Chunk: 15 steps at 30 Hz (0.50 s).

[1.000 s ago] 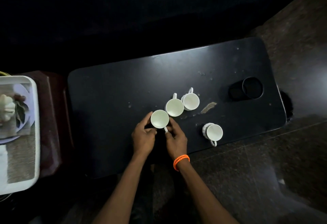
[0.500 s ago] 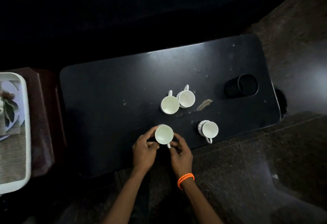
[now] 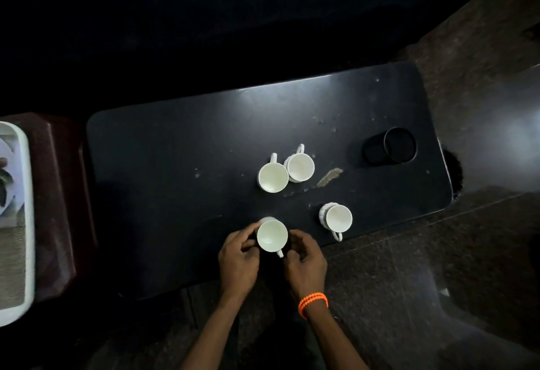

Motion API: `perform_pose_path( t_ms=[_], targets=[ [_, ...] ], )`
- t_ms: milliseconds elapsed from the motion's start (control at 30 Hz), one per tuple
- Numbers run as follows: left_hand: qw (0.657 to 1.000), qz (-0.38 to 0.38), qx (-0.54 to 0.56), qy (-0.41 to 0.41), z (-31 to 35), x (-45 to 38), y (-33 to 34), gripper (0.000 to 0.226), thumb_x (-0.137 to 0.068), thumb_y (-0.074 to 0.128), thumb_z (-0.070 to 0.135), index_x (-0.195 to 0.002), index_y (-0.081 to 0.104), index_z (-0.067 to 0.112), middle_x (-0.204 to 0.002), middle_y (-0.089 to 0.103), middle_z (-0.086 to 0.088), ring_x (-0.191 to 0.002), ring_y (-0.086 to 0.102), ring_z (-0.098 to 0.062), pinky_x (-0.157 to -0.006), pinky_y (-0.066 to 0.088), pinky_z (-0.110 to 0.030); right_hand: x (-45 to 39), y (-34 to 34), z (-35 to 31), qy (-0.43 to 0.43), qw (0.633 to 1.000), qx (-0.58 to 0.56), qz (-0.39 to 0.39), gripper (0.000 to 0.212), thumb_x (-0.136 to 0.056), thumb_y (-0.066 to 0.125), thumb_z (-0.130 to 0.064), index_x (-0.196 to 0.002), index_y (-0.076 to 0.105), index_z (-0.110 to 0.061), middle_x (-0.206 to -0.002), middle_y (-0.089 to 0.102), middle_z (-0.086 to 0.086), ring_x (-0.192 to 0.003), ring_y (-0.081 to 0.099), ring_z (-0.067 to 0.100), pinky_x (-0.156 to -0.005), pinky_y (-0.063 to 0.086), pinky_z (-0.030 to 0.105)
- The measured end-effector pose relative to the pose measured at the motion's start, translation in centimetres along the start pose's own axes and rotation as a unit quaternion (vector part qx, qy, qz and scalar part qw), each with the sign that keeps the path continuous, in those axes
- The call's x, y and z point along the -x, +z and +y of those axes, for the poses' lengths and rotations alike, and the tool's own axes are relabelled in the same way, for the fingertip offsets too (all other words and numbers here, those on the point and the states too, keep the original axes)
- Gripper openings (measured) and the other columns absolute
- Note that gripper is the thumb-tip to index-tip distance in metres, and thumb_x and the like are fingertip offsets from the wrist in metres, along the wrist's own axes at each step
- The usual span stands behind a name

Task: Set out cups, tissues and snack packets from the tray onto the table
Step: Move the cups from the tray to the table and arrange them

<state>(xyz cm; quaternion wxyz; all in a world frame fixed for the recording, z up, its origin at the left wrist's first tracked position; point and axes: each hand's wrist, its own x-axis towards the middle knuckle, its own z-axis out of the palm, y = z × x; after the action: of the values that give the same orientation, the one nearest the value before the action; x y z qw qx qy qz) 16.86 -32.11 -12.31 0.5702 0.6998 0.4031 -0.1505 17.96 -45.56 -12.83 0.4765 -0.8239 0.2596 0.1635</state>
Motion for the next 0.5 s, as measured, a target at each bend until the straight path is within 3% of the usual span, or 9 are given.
perform_pose_path(
  t_ms=[133, 267, 367, 433, 500],
  targets=[
    [0.994, 0.097, -0.003, 0.048, 2.0, -1.0, 0.4, 0.056, -0.079, 0.060, -0.012, -0.122, 0.072, 0.022, -0.125, 0.062, -0.001, -0.112, 0.065, -0.019, -0.100, 0.055, -0.040, -3.1, -0.3, -2.7, -0.065, 0.995, -0.007, 0.073, 0.048, -0.077, 0.060, 0.004, -0.119, 0.069, -0.016, -0.109, 0.070, 0.005, -0.088, 0.065, -0.002, -0.080, 0.051, 0.009],
    [0.969, 0.124, -0.050, 0.206, 6.5, -3.3, 1.6, 0.055, -0.078, 0.065, -0.005, -0.130, 0.067, 0.014, -0.128, 0.059, 0.000, -0.119, 0.059, -0.017, -0.106, 0.046, -0.028, -8.1, -1.1, -6.0, -0.091, 0.992, 0.034, 0.075, 0.065, -0.074, 0.075, -0.010, -0.136, 0.057, -0.016, -0.122, 0.060, 0.007, -0.103, 0.064, 0.020, -0.091, 0.055, 0.034],
    [0.947, 0.085, -0.125, 0.284, 9.9, -5.3, 3.4, 0.056, -0.076, 0.065, 0.006, -0.131, 0.064, 0.017, -0.132, 0.062, 0.000, -0.126, 0.055, -0.020, -0.106, 0.042, -0.034, -10.9, -1.0, -7.5, -0.104, 0.989, 0.093, 0.041, 0.079, -0.070, 0.084, -0.016, -0.142, 0.051, -0.016, -0.137, 0.056, 0.006, -0.121, 0.059, 0.025, -0.102, 0.051, 0.039],
    [0.932, 0.037, -0.204, 0.298, 11.6, -6.7, 4.6, 0.057, -0.077, 0.067, 0.014, -0.134, 0.063, 0.020, -0.135, 0.063, 0.001, -0.137, 0.050, -0.024, -0.110, 0.038, -0.042, -12.2, -0.7, -8.2, -0.106, 0.988, 0.107, 0.013, 0.078, -0.072, 0.084, -0.021, -0.142, 0.051, -0.016, -0.140, 0.057, 0.005, -0.125, 0.058, 0.026, -0.104, 0.050, 0.042],
    [0.907, -0.022, -0.294, 0.302, 12.6, -8.2, 5.5, 0.061, -0.080, 0.067, 0.023, -0.140, 0.059, 0.019, -0.139, 0.063, -0.001, -0.147, 0.039, -0.026, -0.118, 0.028, -0.045, -13.2, -0.5, -8.6, -0.100, 0.986, 0.131, -0.005, 0.072, -0.078, 0.077, -0.019, -0.145, 0.048, -0.017, -0.141, 0.055, 0.007, -0.125, 0.058, 0.027, -0.102, 0.048, 0.035]
  ],
)
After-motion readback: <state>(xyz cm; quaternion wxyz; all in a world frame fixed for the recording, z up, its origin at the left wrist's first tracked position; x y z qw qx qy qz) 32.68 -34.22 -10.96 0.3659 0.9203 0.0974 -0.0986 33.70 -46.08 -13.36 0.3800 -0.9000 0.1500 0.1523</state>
